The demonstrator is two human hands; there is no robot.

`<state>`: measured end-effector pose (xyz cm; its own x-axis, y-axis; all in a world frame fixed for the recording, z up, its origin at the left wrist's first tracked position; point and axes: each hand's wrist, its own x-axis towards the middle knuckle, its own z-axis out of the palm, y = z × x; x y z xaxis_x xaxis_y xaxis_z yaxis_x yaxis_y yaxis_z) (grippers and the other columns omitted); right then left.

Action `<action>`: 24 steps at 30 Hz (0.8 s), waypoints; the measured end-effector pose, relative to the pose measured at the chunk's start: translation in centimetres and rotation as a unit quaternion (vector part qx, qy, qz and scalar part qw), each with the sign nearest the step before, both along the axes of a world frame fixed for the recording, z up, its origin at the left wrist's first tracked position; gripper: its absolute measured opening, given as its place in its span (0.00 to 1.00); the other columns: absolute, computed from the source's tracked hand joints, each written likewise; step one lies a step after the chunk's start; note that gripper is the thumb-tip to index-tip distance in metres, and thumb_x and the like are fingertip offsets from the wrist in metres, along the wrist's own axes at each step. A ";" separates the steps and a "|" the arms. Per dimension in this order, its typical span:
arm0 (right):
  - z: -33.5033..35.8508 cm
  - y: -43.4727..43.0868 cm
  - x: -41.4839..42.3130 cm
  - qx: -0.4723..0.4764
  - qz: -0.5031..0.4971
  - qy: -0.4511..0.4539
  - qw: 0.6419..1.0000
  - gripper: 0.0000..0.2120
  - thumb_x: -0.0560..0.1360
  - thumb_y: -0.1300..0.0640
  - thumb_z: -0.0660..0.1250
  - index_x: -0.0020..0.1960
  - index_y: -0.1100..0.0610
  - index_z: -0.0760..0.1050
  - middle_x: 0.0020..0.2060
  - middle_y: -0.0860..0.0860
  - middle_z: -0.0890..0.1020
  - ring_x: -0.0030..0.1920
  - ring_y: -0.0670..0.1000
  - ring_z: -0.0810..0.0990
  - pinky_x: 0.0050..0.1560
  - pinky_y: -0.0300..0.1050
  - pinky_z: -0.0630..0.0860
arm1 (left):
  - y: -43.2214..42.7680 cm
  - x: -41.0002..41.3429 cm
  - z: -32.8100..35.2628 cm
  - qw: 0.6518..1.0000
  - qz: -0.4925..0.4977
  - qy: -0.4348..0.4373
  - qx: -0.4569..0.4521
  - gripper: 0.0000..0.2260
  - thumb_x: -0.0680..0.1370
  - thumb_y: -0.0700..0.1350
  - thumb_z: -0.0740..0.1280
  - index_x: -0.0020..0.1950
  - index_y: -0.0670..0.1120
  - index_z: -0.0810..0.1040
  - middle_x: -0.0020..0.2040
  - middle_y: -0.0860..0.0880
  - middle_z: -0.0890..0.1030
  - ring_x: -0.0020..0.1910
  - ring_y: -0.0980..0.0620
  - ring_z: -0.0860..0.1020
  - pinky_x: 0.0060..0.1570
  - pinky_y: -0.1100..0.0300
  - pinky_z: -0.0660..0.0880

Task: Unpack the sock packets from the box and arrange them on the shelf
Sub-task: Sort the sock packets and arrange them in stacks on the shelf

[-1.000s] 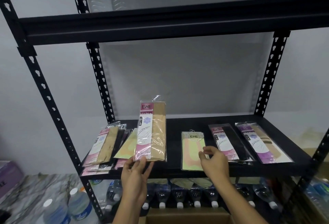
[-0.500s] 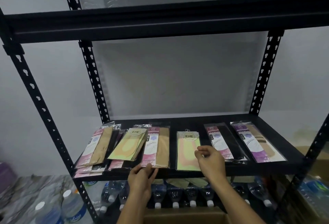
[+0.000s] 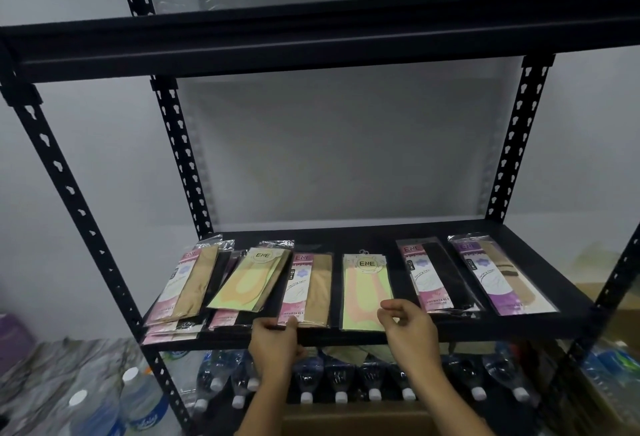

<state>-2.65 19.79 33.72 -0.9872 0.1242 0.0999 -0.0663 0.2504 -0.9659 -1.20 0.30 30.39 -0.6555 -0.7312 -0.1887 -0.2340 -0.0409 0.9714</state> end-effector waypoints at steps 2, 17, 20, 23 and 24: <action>0.0 0.0 0.3 -0.006 0.006 0.000 1.000 0.04 0.75 0.60 0.68 0.48 0.53 0.79 0.43 0.46 0.81 0.41 0.41 0.77 0.36 0.31 0.68 | -0.1 0.4 -0.2 0.999 -0.011 -0.005 -0.047 0.16 0.75 0.44 0.72 0.56 0.42 0.70 0.42 0.43 0.80 0.27 0.45 0.82 0.28 0.54 0.80; 0.0 -5.1 0.8 0.006 0.060 0.005 0.998 0.03 0.75 0.60 0.68 0.48 0.55 0.79 0.42 0.47 0.82 0.41 0.43 0.78 0.37 0.32 0.71 | -6.8 4.5 1.4 0.987 0.055 0.102 -0.115 0.07 0.78 0.45 0.68 0.51 0.46 0.73 0.41 0.47 0.80 0.40 0.50 0.78 0.34 0.60 0.70; -0.1 -7.6 0.7 0.016 0.086 0.001 0.996 0.03 0.75 0.60 0.68 0.48 0.55 0.79 0.42 0.47 0.81 0.42 0.42 0.78 0.38 0.31 0.70 | -9.7 5.3 1.8 0.983 0.095 0.100 -0.118 0.06 0.77 0.45 0.69 0.50 0.45 0.74 0.41 0.49 0.79 0.40 0.52 0.77 0.35 0.61 0.69; -0.2 -10.0 0.3 0.028 0.112 -0.008 0.993 0.03 0.75 0.59 0.68 0.48 0.55 0.79 0.43 0.48 0.81 0.43 0.43 0.77 0.41 0.33 0.71 | -12.3 5.7 1.5 0.981 0.136 0.083 -0.107 0.07 0.77 0.45 0.69 0.50 0.45 0.74 0.41 0.48 0.79 0.43 0.46 0.78 0.41 0.57 0.69; -0.3 -10.9 0.1 0.032 0.120 -0.013 0.992 0.03 0.75 0.59 0.68 0.48 0.55 0.79 0.43 0.48 0.81 0.44 0.44 0.78 0.41 0.33 0.71 | -13.1 5.8 1.4 0.981 0.148 0.080 -0.098 0.07 0.77 0.45 0.69 0.51 0.45 0.73 0.41 0.48 0.78 0.43 0.46 0.78 0.42 0.56 0.69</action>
<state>-2.56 8.84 33.41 -0.9899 -0.1201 0.0746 -0.1071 0.2920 -0.9504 4.59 -12.77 31.81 -0.4195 -0.9056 0.0617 -0.0846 0.1067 0.9907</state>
